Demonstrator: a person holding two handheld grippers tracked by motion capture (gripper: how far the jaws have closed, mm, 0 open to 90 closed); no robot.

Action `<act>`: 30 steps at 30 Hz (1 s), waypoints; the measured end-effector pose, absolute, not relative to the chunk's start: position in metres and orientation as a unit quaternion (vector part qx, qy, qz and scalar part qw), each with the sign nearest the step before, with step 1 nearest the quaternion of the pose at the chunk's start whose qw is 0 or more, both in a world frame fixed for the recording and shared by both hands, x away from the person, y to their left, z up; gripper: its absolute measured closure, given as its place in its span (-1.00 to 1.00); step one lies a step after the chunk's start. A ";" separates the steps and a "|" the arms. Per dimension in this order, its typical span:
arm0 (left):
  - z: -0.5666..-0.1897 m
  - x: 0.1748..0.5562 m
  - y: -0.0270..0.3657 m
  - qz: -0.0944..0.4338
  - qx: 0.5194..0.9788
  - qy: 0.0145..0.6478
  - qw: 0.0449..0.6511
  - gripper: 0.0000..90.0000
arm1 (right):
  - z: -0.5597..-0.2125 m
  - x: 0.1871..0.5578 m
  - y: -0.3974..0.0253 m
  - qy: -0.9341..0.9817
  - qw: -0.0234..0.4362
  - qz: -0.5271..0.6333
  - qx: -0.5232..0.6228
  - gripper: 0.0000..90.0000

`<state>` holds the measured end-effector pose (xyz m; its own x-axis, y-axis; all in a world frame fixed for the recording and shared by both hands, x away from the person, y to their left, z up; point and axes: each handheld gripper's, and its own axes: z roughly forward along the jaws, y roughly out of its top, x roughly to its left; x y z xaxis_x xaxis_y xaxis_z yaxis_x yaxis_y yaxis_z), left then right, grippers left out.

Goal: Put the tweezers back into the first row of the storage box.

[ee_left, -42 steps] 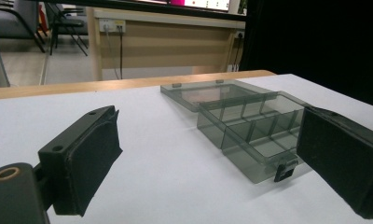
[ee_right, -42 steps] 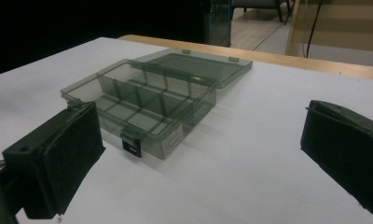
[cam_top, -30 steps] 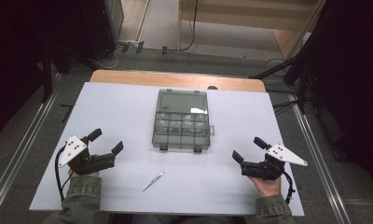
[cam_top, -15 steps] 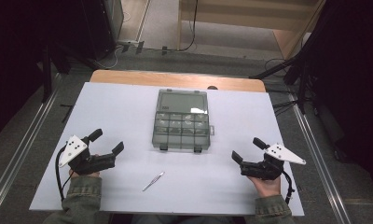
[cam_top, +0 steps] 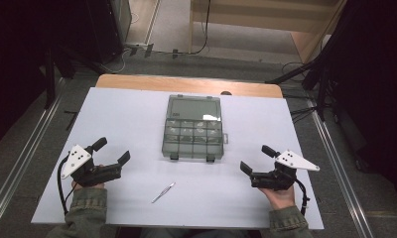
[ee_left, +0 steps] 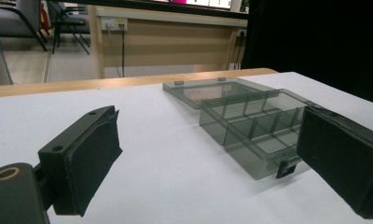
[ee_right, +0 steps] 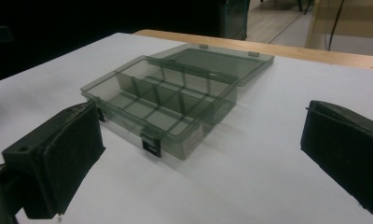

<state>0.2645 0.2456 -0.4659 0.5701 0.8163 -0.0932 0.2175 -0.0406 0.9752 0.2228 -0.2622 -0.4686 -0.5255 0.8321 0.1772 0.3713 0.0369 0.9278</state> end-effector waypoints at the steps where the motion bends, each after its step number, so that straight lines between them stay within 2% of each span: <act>1: -0.466 0.265 0.246 0.260 0.673 0.384 0.576 -0.87 | -0.469 0.223 -0.262 0.688 0.214 0.539 0.438 -1.00; 30: -0.466 0.266 0.246 0.256 0.671 0.385 0.580 -0.87 | -0.455 0.254 -0.197 0.772 0.162 0.492 0.369 -1.00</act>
<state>0.2655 0.2463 -0.4657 0.5724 0.8135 -0.1031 0.2201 -0.0312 0.9750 0.2540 -0.1966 -0.4548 -0.6759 0.7283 0.1131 0.4094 0.2434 0.8793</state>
